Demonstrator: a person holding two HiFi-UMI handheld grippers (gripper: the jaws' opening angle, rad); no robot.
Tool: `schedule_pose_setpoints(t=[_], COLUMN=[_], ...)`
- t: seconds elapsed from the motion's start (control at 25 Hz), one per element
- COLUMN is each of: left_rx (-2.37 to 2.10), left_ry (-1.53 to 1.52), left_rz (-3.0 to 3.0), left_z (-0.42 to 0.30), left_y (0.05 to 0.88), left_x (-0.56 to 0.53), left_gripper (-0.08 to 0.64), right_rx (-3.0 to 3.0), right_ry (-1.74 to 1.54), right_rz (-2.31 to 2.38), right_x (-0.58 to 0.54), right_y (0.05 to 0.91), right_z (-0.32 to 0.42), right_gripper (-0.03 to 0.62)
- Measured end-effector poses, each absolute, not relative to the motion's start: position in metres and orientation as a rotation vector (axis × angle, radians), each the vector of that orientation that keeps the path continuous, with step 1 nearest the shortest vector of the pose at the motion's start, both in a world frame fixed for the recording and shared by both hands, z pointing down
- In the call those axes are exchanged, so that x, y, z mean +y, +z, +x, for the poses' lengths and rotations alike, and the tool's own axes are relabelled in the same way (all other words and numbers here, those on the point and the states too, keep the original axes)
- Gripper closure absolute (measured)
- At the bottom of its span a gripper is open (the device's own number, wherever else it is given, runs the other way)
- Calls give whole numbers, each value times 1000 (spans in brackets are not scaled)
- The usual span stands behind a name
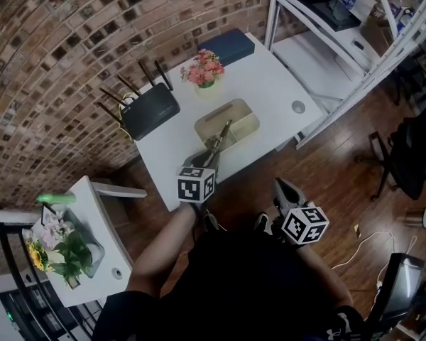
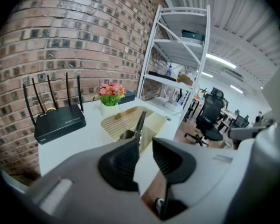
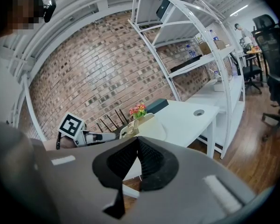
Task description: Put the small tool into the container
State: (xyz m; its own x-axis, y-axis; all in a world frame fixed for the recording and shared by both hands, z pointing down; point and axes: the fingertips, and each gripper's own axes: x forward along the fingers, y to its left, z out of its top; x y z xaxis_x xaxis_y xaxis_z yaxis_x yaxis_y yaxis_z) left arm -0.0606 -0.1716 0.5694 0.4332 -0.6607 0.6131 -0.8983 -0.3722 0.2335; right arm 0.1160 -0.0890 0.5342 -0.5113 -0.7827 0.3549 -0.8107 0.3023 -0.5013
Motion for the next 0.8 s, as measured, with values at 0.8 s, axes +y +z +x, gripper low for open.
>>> schedule_pose_setpoints(t=[0.8], left_rx=[-1198], left_ry=[190], left_rz=[2258], left_z=[-42], left_y=[507], left_x=[-70], left_gripper=[557], right_rx=[-2672], right_ry=[719], right_rz=[1283], right_x=[-89], right_y=[510], right_z=[49], right_gripper=[583])
